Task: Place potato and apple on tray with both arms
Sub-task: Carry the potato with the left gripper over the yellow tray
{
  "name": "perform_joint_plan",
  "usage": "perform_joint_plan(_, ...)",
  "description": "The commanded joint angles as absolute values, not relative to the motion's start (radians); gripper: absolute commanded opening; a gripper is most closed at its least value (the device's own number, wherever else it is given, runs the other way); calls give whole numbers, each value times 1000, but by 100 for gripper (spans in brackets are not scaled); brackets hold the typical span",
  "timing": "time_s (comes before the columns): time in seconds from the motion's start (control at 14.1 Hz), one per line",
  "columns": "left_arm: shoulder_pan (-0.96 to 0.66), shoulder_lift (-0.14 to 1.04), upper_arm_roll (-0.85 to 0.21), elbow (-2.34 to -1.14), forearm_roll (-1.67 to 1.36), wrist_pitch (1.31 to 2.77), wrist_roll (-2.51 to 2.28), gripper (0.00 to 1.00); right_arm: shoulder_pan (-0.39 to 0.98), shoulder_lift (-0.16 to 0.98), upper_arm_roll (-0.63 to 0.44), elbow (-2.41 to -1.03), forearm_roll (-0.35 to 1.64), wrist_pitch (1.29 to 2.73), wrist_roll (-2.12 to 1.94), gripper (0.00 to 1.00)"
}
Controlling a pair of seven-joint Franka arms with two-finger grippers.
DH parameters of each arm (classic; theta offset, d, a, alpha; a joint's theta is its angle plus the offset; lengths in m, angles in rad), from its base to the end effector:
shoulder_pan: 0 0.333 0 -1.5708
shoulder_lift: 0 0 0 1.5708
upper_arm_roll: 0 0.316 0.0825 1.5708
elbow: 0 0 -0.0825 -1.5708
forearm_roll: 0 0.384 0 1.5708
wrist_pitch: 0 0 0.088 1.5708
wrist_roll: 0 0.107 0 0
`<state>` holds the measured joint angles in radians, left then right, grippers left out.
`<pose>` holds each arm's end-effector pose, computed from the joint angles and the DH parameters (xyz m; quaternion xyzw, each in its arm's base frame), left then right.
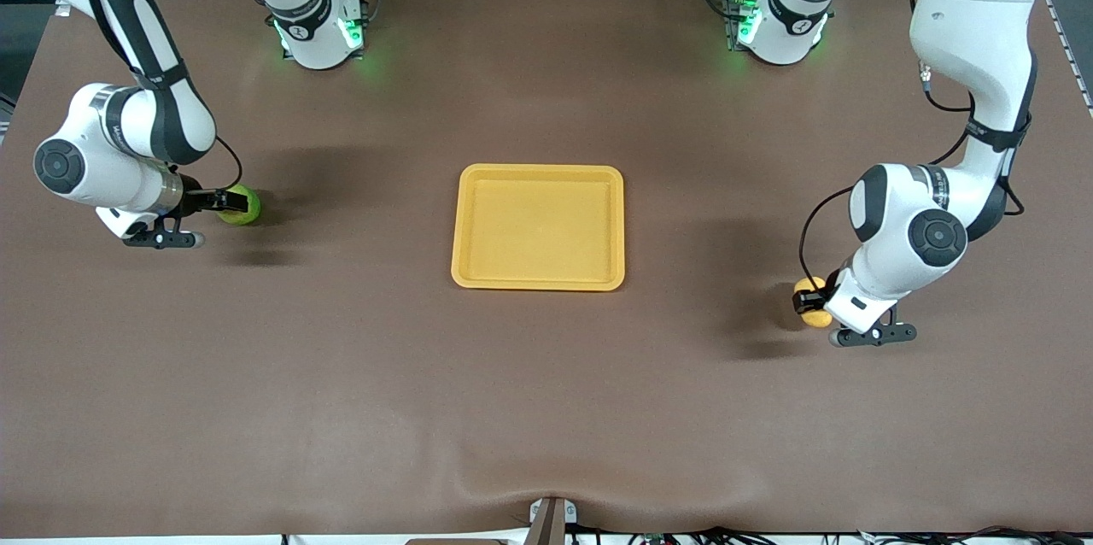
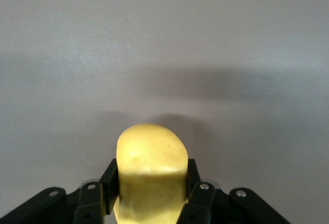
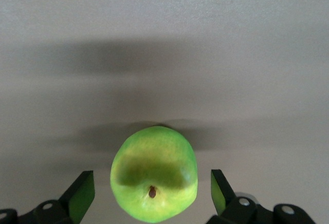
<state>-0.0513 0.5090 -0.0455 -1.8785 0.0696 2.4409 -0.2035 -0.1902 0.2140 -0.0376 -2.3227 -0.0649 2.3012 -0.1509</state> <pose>0.6399 -0.0603 0.2435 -0.9991 -0.0305 -0.0287 0.0079 0.4814 -0.1134 0.2309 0.9927 -0.0139 -0.1201 0.0029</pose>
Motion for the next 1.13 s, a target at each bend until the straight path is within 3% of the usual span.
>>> perform_joint_plan(0.0,-57,459,-80,-1853,74,2334,-224,16,-213,219,-26,-2333,-84,2318,-150,100)
perform_joint_plan(0.43,-168,456,-117,-1758,89,2162,-302,16,-213,221,-26,-2358,-84,2321,-149,100)
perform_joint_plan(1.06,-429,468,-121,-1724,176,2152,-598,16,-235,251,-25,-2431,-83,2430,-143,100)
